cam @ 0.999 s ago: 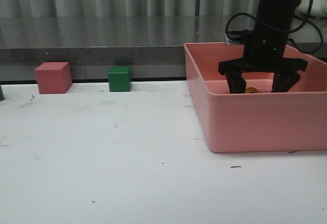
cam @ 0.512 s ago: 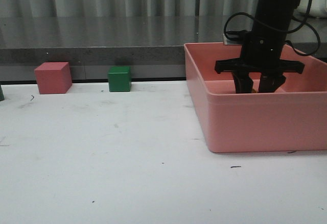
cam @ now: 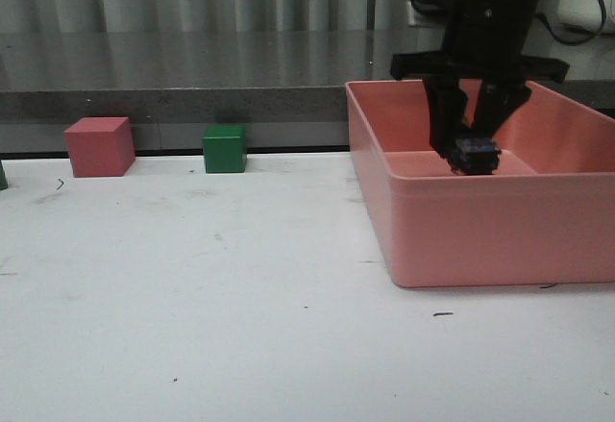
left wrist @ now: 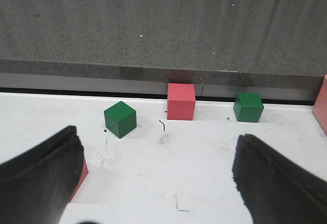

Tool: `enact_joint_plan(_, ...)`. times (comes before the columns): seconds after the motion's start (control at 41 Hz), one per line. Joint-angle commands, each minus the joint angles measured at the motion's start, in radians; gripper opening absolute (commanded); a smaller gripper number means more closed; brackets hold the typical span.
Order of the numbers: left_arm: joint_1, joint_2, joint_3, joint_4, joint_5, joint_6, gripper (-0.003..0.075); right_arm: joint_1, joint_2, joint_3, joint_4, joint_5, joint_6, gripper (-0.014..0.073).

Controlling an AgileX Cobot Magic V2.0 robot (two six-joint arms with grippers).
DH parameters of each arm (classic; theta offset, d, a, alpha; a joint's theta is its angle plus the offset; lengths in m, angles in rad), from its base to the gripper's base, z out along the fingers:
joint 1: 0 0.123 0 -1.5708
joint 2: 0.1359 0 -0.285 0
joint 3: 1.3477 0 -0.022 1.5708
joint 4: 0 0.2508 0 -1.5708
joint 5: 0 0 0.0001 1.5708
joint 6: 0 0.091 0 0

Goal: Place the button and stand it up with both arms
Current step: 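Lift the button out of the bin and carry it toward the left arm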

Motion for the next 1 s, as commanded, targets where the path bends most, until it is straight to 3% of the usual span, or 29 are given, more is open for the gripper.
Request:
enact_joint_plan(0.0, 0.001, 0.011, -0.033, -0.006, -0.076, -0.006, 0.0583, 0.045, -0.117, -0.032, 0.021, -0.001, 0.001, 0.0257)
enact_joint_plan(0.292, 0.001, 0.011, -0.033, -0.006, -0.076, -0.006, 0.0583, 0.245, -0.162, -0.032, 0.117, 0.013, 0.007, 0.0257)
enact_joint_plan(0.512, 0.001, 0.011, -0.033, -0.006, -0.076, -0.006, 0.0583, 0.405, -0.145, -0.036, 0.128, -0.092, 0.094, 0.0257)
enact_joint_plan(0.975, 0.001, 0.011, -0.033, -0.006, -0.076, -0.006, 0.0583, 0.493, 0.168, -0.335, 0.106, -0.071, 0.368, 0.0257)
